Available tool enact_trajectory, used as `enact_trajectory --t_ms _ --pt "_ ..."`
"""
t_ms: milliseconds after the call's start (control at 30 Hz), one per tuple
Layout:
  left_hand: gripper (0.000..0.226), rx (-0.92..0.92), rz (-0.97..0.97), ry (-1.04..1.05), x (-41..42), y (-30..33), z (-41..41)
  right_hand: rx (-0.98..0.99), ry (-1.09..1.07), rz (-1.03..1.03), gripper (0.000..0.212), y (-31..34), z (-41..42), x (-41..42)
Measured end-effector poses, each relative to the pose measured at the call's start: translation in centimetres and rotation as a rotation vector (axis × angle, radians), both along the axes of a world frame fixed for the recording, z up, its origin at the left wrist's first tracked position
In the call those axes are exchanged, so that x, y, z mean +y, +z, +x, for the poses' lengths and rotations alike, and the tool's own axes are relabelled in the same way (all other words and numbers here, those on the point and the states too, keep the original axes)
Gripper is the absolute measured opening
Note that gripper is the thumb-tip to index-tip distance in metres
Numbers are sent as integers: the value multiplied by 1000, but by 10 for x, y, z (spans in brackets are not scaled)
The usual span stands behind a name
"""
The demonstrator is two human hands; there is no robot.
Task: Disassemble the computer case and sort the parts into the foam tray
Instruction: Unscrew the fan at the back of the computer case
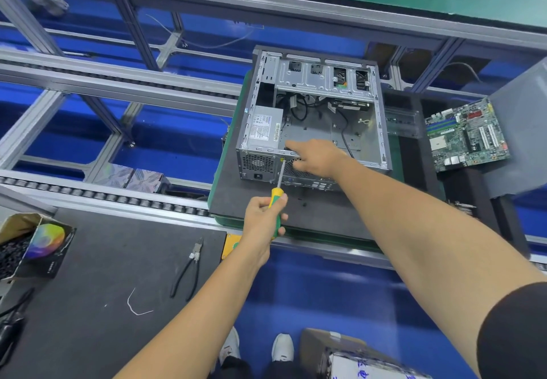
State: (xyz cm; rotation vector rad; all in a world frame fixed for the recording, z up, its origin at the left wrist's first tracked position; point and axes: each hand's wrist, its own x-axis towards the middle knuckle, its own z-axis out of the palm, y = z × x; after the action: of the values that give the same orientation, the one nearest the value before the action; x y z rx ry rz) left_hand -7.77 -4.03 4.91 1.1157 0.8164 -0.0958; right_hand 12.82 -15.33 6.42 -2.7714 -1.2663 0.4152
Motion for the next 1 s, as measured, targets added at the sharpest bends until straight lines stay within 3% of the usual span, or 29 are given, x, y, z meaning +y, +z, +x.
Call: enact_trajectory --t_ms 100,300,433,533,767,1000 --pt "25 -71 -41 -44 0 0 0 -6 8 6 31 0 0 0" --pt "41 29 -121 -87 -4 5 4 -21 12 10 28 -1 1 0" --pt "33 25 3 -80 -4 1 6 -19 13 6 29 -3 2 1" --pt "44 19 51 -63 -1 -2 5 -28 8 1 28 -3 3 1" --pt "32 -74 -46 -111 0 -3 6 -31 12 11 27 -3 2 1" --pt "49 42 -82 -97 3 2 11 -28 13 -2 28 -2 3 0"
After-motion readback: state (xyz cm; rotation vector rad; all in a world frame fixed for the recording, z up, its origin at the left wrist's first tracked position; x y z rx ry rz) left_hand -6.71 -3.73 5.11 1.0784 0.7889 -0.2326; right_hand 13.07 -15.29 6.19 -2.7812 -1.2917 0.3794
